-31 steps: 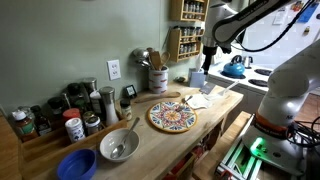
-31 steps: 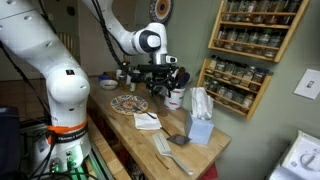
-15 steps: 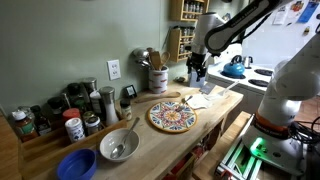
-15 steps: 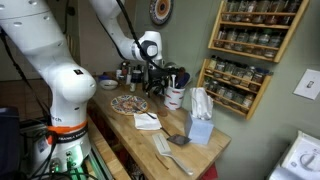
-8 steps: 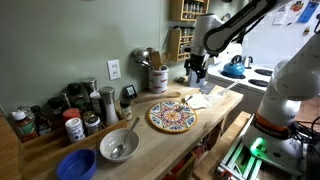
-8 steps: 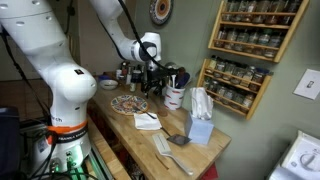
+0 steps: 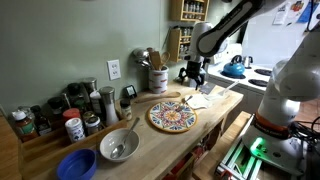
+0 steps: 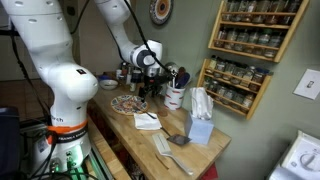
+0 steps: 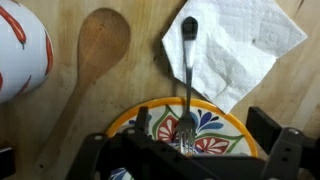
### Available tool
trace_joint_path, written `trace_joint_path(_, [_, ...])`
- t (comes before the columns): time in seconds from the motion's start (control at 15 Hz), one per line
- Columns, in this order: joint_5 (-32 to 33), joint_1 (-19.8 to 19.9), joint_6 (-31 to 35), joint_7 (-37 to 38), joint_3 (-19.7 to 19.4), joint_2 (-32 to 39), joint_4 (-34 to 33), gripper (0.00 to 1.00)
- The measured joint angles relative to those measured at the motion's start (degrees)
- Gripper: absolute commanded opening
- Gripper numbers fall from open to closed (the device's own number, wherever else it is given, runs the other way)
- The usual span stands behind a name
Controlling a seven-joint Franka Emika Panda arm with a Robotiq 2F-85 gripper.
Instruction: Put the silver fork on the left side of the counter.
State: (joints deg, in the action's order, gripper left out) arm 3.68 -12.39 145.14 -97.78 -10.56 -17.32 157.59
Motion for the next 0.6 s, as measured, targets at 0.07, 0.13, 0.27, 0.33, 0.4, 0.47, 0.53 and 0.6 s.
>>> trace_joint_path(0.07, [-2.66, -0.44, 0.45, -4.1, -0.24, 0.85, -0.01, 1.0])
trace_joint_path(0.13, [-5.15, -0.71, 0.66, -8.05, -0.3, 1.64, -0.01, 1.0])
trace_joint_path(0.27, [-9.46, -0.98, 0.68, -14.82, -0.29, 3.3, 0.0, 1.0])
trace_joint_path(0.33, [-11.19, -0.98, 0.68, -17.64, -0.28, 4.2, 0.01, 1.0])
trace_joint_path(0.4, [-12.74, -0.95, 0.69, -20.19, -0.27, 5.16, 0.0, 1.0])
trace_joint_path(0.47, [-14.15, -0.85, 0.74, -22.5, -0.21, 6.15, -0.03, 1.0])
trace_joint_path(0.53, [-15.41, -0.68, 0.95, -24.37, -0.06, 7.06, -0.09, 1.0])
trace_joint_path(0.6, [-16.52, -0.41, 1.31, -26.04, 0.18, 7.88, -0.14, 1.0])
